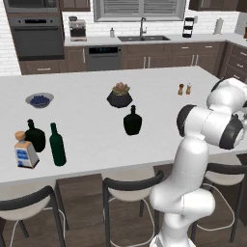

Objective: Move the plastic bottles in the middle to the plastics group, and the glass bottles in the middle to the glass group.

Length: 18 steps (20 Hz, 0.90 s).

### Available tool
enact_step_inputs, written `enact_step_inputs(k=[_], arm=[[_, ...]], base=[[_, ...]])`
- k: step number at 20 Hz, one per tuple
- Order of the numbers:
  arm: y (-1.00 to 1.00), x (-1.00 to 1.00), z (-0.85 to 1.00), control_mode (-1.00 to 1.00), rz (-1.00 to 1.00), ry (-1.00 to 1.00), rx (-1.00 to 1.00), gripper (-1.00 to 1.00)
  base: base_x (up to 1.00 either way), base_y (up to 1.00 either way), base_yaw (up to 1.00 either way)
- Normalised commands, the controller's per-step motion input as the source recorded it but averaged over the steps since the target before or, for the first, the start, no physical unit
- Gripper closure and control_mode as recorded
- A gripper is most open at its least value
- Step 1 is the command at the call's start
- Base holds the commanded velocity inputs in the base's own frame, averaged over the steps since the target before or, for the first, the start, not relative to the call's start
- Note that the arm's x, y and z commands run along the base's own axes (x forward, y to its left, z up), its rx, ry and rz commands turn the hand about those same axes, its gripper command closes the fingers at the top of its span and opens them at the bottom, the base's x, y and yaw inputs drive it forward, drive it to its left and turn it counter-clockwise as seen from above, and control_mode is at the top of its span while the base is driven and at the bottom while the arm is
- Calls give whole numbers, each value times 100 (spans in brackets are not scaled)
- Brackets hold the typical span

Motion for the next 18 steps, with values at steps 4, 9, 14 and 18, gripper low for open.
enact_step_inputs(k=[4,9,14,18], arm=[[48,-72,27,-100,30,-7,-30,-100],[86,-55,6,-100,27,2,-25,-100],[100,-22,14,-100,18,7,-12,-100],[100,-3,11,-100,12,14,-3,-100]], base=[[0,0,0],[0,0,0],[0,0,0],[0,0,0]])
